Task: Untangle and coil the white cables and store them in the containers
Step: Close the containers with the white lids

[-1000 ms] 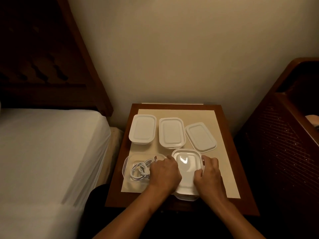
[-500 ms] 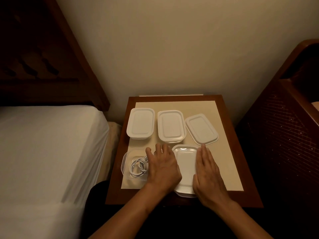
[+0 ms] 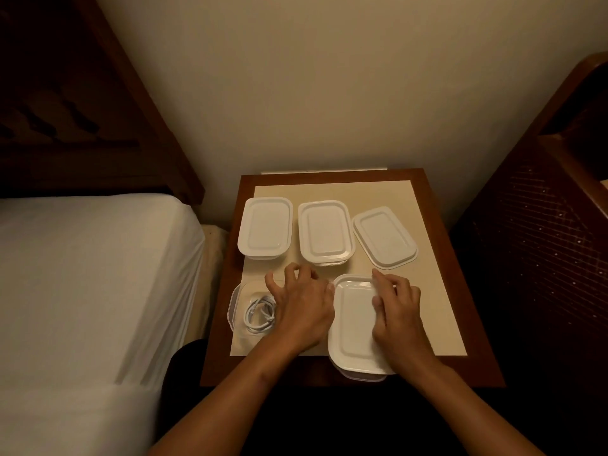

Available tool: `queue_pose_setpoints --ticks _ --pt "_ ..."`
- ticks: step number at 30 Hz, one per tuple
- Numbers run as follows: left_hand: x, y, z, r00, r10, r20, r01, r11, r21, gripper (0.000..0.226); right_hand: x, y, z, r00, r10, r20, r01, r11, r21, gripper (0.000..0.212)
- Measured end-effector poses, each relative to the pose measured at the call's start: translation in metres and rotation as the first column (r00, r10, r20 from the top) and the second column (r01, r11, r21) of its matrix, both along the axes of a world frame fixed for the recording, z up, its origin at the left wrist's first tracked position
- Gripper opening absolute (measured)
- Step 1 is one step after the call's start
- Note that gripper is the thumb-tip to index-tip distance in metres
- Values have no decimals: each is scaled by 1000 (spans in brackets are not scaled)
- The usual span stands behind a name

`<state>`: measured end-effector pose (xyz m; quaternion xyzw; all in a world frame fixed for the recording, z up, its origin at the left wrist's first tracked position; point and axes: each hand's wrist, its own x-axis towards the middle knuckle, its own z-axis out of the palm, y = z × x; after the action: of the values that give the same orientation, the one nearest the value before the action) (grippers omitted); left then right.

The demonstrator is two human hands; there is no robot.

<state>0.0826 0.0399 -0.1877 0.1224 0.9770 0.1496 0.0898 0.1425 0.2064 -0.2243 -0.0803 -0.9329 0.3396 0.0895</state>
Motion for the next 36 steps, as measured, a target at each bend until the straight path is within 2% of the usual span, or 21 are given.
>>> queue_pose_setpoints --ticks 4,8,14,18,21,24,29,33,36 --pt "-15 2 14 991 14 133 -40 980 193 38 2 -7 -4 982 -161 -103 141 974 -175 43" --pt "-24 2 17 959 -7 283 -75 957 280 32 0 0 2 938 -334 -88 265 860 -436 39" --pt "-32 5 15 936 -38 350 -78 947 310 30 -7 14 18 862 -504 -51 354 671 -652 32" --pt "-38 11 16 944 -56 326 -42 957 285 31 -13 35 25 821 -571 -2 401 578 -711 33" --pt "-42 16 17 943 -67 327 -16 970 244 37 -12 41 23 852 -522 35 396 599 -696 35" --pt "-43 23 19 953 -92 289 32 978 205 43 -8 38 21 899 -436 44 357 670 -650 36" --pt "-44 29 14 987 -104 126 92 991 98 17 -4 20 20 950 -312 -14 258 810 -526 34" --pt "-43 28 8 995 -57 85 44 988 149 16 -3 8 14 960 -255 -117 216 939 -269 44" --pt "-43 24 4 986 24 167 -67 964 257 14 -4 3 5 968 -219 -124 209 974 -93 55"
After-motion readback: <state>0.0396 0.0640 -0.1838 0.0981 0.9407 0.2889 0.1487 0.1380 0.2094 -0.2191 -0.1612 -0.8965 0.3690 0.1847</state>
